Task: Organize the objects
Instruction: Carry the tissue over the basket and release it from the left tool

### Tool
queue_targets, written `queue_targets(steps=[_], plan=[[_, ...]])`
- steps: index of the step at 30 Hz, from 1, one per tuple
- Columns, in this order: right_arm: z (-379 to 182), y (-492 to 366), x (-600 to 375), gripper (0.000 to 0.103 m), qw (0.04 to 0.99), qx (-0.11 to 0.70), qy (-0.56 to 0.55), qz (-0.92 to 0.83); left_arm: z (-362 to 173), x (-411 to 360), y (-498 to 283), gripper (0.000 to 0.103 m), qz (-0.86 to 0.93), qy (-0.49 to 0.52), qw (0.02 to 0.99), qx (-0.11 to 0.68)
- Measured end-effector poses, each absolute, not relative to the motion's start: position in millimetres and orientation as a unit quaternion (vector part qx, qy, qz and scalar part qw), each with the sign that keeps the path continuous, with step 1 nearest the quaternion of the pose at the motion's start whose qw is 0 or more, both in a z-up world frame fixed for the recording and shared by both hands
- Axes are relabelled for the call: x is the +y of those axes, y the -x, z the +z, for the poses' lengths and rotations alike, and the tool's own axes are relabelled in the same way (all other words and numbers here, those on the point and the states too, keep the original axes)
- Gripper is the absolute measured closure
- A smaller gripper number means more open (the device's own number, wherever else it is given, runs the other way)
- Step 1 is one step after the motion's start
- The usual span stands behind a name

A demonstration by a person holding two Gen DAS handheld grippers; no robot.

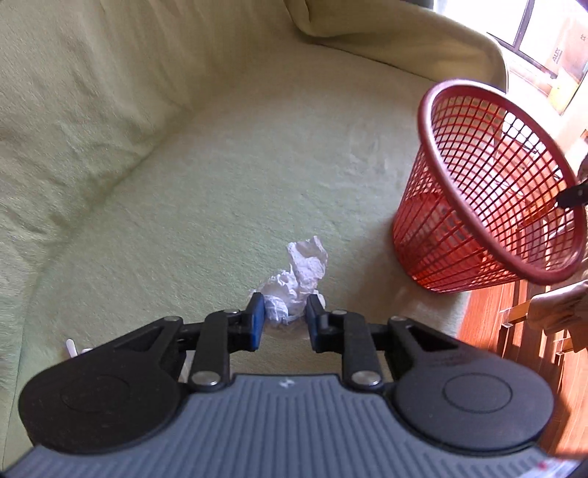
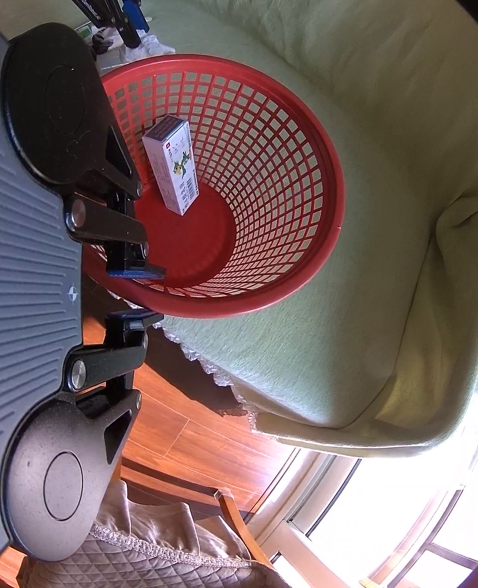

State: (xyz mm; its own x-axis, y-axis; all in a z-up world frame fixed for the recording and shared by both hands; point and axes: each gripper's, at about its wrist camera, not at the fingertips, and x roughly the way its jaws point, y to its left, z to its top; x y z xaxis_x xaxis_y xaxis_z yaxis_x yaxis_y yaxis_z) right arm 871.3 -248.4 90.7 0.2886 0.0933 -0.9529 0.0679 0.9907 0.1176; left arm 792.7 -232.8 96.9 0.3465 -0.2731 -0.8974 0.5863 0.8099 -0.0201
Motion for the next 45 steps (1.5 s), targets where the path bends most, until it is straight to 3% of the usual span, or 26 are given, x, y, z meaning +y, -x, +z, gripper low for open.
queue_targets(steps=[12, 29, 32, 36, 45], plan=[[94, -867, -243, 0.09, 0.809, 0.583, -0.07, 0.016, 184, -280, -761, 0.083, -0.322, -0.108, 0.819, 0.463], [92, -867, -246, 0.09, 0.812, 0.577, -0.083, 0.037, 179, -351, -757, 0.082, -0.345, -0.114, 0.807, 0.467], [92, -866, -246, 0.09, 0.812, 0.577, -0.084, 0.038, 176, -357, -760, 0.076, -0.352, -0.11, 0.805, 0.465], [91, -865, -245, 0.09, 0.812, 0.576, -0.086, 0.038, 178, -357, -760, 0.058, -0.35, -0.109, 0.811, 0.455], [92, -863, -243, 0.09, 0.81, 0.578, -0.088, 0.037, 171, -321, -762, 0.056, -0.322, -0.101, 0.82, 0.461]])
